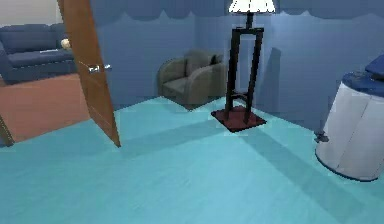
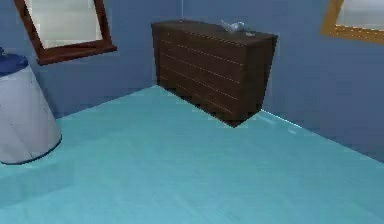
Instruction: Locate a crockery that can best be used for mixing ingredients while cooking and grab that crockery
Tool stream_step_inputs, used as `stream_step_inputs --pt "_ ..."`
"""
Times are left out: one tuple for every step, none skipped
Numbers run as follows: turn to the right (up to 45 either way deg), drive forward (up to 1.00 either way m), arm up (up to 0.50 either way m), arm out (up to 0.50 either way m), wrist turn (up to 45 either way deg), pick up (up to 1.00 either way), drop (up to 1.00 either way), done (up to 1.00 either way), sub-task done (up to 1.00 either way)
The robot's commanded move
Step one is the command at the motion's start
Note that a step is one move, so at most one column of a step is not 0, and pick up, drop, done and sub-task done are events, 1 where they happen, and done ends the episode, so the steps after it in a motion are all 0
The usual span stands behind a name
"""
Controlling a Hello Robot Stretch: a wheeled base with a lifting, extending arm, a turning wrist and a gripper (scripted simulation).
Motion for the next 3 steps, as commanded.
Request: stream_step_inputs --pt "-39.0 0.00 0.00 0.00 0.0 0.00 0.00 0.00 0.00" --pt "0.0 0.60 0.00 0.00 0.0 0.00 0.00 0.00 0.00" --pt "-45.0 0.00 0.00 0.00 0.0 0.00 0.00 0.00 0.00"
